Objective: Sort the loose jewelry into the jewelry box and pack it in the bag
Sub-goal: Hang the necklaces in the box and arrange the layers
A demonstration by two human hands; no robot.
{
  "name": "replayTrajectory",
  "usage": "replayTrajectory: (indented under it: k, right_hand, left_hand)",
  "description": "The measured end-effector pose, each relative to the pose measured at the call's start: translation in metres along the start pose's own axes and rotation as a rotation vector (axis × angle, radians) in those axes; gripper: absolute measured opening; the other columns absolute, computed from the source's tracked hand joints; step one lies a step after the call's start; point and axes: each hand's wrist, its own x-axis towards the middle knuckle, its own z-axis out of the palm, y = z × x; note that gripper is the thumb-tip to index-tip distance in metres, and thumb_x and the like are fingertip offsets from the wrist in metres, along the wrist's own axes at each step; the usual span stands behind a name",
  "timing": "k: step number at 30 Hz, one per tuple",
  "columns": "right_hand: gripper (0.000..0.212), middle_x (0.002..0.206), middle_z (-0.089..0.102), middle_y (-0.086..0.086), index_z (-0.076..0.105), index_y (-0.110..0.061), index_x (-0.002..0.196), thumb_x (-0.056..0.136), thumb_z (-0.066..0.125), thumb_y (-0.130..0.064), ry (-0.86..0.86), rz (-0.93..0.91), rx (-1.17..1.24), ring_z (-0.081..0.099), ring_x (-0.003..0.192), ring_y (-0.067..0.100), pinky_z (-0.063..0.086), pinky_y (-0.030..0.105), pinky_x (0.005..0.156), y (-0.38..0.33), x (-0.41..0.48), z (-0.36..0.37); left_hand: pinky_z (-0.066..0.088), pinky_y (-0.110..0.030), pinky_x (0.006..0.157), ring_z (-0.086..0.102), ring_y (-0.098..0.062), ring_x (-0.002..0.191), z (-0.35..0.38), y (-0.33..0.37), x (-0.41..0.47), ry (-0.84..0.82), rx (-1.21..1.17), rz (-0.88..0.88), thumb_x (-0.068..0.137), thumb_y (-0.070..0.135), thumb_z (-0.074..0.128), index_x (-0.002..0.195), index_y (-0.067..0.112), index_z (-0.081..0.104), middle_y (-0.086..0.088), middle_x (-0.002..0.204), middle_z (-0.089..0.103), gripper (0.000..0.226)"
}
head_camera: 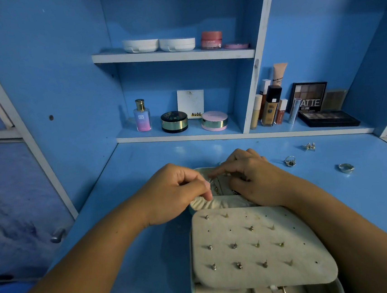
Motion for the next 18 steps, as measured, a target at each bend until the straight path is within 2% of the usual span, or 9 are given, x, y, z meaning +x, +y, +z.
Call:
replayTrajectory:
  k: [3,7,10,12,14,16,18]
  right_hand:
    - [0.033,0.101,0.046,-0.01,0.064,-0.045,0.105,0.09,0.052,-0.019,-0.016,0.013,0.004,0.038,0.101,0.011,0.03,0.033,0.091,-0.001,0.0,-0.001]
    - [0.029,0.095,0.051,-0.008,0.063,-0.037,0.096,0.084,0.056,-0.012,0.101,0.007,0.079,0.046,0.095,0.011,0.039,0.03,0.083,-0.001,-0.001,0.0]
    - [0.024,0.091,0.054,-0.006,0.064,-0.034,0.083,0.081,0.062,-0.01,0.108,0.007,0.143,0.05,0.089,0.007,0.038,0.022,0.075,-0.003,-0.002,-0.005]
    - [0.019,0.088,0.054,-0.006,0.068,-0.032,0.08,0.079,0.068,-0.014,0.076,-0.013,0.171,0.052,0.082,0.004,0.039,0.017,0.071,-0.006,-0.004,-0.007]
    - [0.015,0.086,0.054,-0.007,0.069,-0.031,0.085,0.077,0.074,-0.02,0.069,-0.019,0.186,0.052,0.077,0.002,0.038,0.012,0.067,-0.01,-0.004,-0.008]
    - [0.028,0.085,0.052,-0.009,0.062,-0.034,0.095,0.073,0.078,-0.03,0.085,-0.014,0.194,0.049,0.074,0.0,0.036,0.012,0.064,-0.013,-0.004,-0.006]
    - [0.038,0.089,0.05,-0.01,0.056,-0.043,0.103,0.073,0.078,-0.041,0.06,-0.041,0.2,0.049,0.078,0.0,0.039,0.014,0.067,-0.013,-0.003,-0.004]
  left_hand:
    - [0.031,-0.021,0.051,0.033,-0.008,0.048,0.0,-0.002,0.001,0.022,0.007,-0.004,0.084,0.036,0.056,0.07,0.025,0.074,0.007,0.048,0.037,0.026]
    - [0.038,-0.029,0.062,0.043,-0.019,0.062,0.0,-0.004,0.003,0.073,0.013,-0.018,0.078,0.044,0.052,0.073,0.028,0.074,-0.022,0.064,0.049,0.027]
    - [0.037,-0.028,0.064,0.043,-0.02,0.065,0.0,-0.006,0.004,0.113,-0.042,-0.003,0.086,0.041,0.055,0.073,0.03,0.074,-0.023,0.069,0.053,0.025]
    - [0.039,-0.027,0.066,0.045,-0.019,0.068,0.0,-0.006,0.004,0.131,-0.064,0.019,0.084,0.043,0.053,0.075,0.033,0.074,-0.027,0.08,0.058,0.024]
    - [0.041,-0.02,0.068,0.049,-0.011,0.069,0.001,-0.006,0.005,0.159,-0.104,0.045,0.089,0.04,0.057,0.072,0.032,0.074,-0.019,0.084,0.064,0.025]
    - [0.042,-0.012,0.07,0.051,0.0,0.068,0.002,-0.005,0.005,0.17,-0.125,0.072,0.093,0.035,0.058,0.072,0.032,0.074,-0.006,0.084,0.068,0.026]
    - [0.042,-0.01,0.072,0.052,0.004,0.068,0.004,-0.005,0.005,0.153,-0.121,0.082,0.086,0.042,0.055,0.075,0.035,0.073,0.001,0.083,0.069,0.022]
